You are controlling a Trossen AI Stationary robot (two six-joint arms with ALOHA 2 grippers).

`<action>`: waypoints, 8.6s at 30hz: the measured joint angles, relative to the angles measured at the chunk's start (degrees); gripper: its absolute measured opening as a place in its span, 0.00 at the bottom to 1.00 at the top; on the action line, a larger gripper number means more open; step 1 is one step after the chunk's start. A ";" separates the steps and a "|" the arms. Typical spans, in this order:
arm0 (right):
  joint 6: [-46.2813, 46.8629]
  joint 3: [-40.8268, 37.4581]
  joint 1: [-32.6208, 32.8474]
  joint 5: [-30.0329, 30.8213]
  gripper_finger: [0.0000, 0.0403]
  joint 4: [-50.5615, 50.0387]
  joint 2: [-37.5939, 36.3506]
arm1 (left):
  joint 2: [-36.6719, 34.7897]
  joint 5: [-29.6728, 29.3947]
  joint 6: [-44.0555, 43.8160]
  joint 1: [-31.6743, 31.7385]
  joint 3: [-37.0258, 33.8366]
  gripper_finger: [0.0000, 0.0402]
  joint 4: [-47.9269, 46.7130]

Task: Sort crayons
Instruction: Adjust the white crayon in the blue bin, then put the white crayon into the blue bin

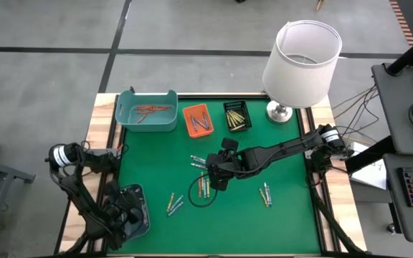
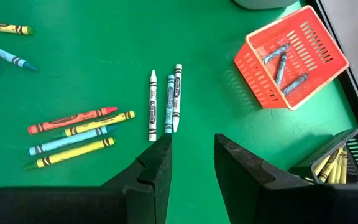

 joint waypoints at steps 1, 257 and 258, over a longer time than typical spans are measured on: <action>0.01 0.00 0.00 0.00 0.27 0.01 0.00 | -0.06 0.08 0.06 0.00 0.54 0.04 -0.24; -23.78 -21.08 -23.84 -35.91 0.30 22.22 -3.00 | -35.74 -22.07 99.23 40.72 -23.55 0.14 77.70; -22.87 -21.36 -23.02 -37.82 0.31 24.70 -2.85 | -35.74 -22.07 99.23 40.72 -23.56 0.14 77.59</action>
